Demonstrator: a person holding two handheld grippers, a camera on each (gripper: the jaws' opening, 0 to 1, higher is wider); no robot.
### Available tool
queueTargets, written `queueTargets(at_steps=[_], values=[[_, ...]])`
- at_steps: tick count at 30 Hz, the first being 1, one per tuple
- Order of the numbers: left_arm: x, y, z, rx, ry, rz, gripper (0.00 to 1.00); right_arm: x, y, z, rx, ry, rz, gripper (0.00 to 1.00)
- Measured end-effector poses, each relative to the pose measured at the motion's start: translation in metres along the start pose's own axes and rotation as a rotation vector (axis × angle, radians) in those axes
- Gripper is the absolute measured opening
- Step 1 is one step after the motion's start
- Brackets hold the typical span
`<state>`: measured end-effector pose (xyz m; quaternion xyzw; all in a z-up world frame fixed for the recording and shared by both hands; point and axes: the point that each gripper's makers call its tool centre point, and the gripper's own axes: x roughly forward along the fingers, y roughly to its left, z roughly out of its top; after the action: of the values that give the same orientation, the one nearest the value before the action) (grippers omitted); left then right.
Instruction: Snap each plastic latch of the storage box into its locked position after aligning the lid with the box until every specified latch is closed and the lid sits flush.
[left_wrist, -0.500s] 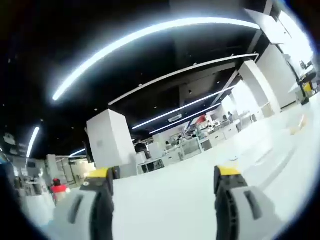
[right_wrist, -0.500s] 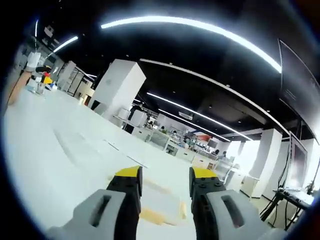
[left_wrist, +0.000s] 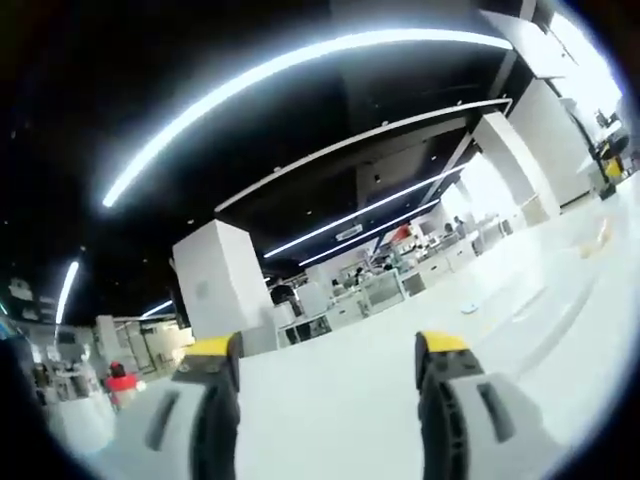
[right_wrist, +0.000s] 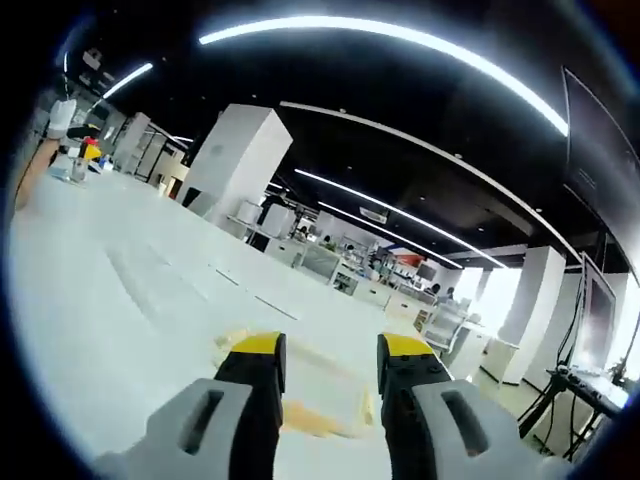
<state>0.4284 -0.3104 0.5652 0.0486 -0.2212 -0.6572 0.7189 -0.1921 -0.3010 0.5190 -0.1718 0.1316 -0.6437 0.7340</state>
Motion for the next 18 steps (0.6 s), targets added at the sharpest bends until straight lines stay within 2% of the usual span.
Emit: queueTargets(at_steps=[3, 7, 13, 18], values=[[-0.0011, 0.0042, 0.0001, -0.025, 0.001, 0.020, 0.68, 0.0005, 0.0005, -0.0003, -0.002, 0.002, 0.005, 0.37], [-0.0022, 0.0058, 0.0050, -0.074, -0.035, 0.012, 0.70, 0.0021, 0.0015, -0.0027, -0.003, 0.015, 0.010, 0.37], [-0.0001, 0.0067, 0.0036, -0.086, -0.032, 0.027, 0.80, 0.0037, 0.0020, -0.0031, -0.003, 0.015, 0.016, 0.37], [0.0004, 0.0065, 0.0033, -0.084, -0.035, 0.028, 0.81, 0.0043, 0.0036, -0.0020, -0.017, 0.011, 0.021, 0.37]])
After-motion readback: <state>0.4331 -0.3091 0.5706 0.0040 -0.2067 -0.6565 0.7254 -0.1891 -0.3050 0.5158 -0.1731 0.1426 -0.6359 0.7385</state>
